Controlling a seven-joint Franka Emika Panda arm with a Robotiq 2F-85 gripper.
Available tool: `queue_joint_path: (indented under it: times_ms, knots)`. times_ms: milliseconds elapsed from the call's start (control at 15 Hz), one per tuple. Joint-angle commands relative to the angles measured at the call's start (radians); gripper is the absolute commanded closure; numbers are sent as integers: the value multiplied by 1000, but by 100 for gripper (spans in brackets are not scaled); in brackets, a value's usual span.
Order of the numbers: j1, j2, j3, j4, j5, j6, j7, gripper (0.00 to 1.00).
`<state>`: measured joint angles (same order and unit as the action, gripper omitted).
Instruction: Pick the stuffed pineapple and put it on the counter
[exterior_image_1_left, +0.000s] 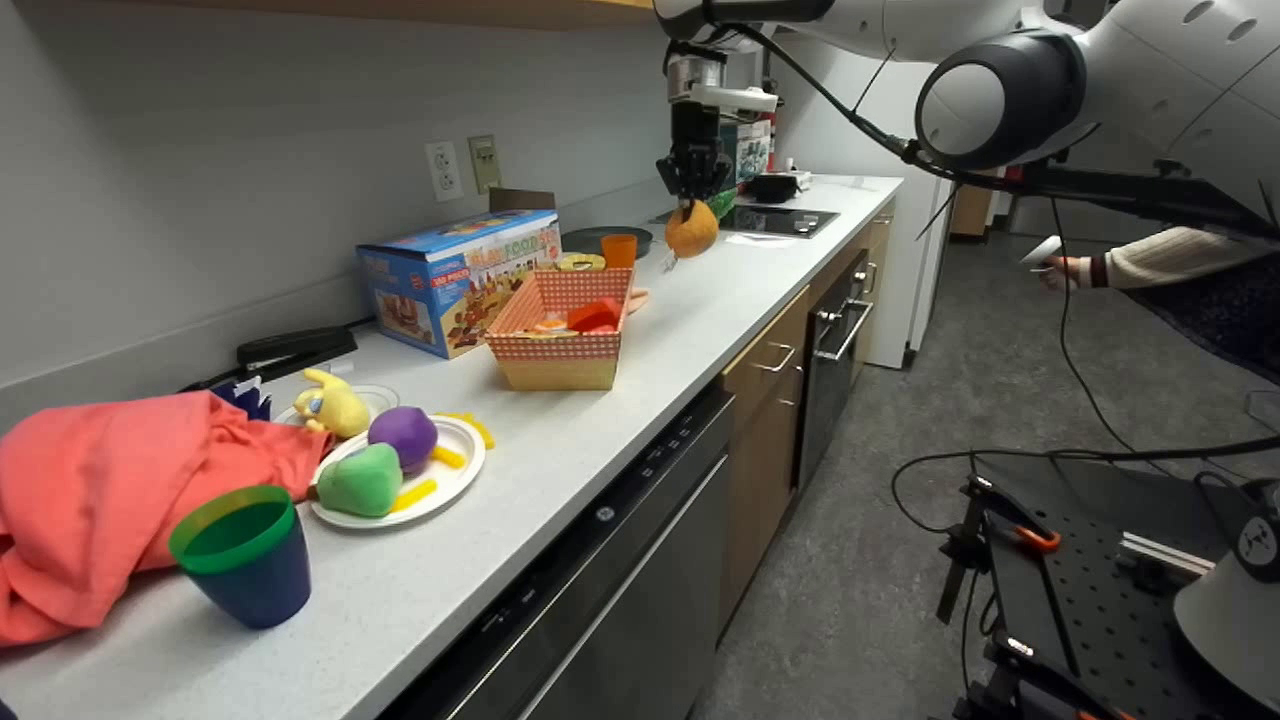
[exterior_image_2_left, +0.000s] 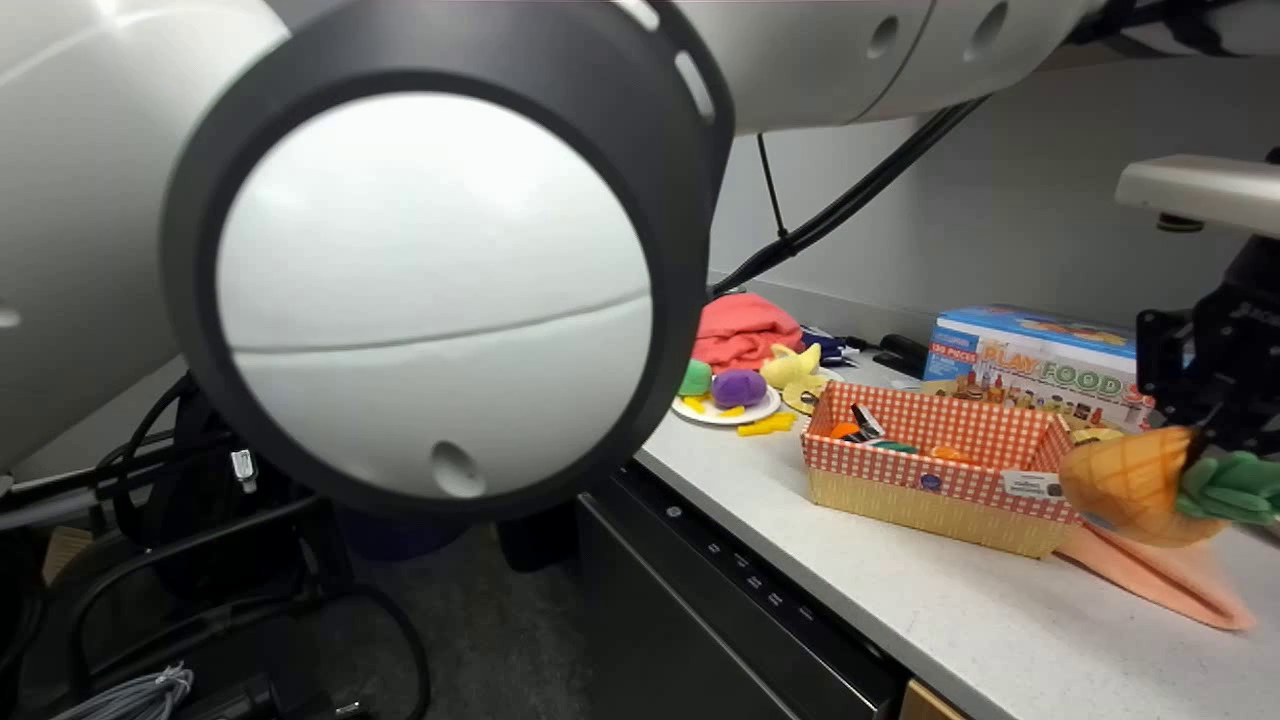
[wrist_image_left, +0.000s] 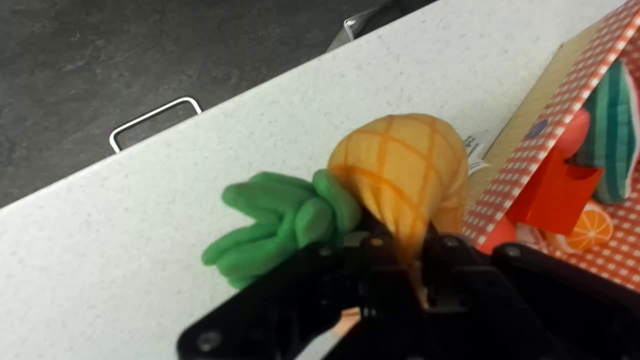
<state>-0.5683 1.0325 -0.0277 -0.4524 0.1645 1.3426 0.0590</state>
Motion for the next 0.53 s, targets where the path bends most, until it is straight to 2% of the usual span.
queue_joint_path:
  times_ms: [0, 467]
  knots:
    - [22, 5, -46, 4, -58, 82, 22, 96]
    - [17, 27, -56, 8, -83, 82, 0, 96]
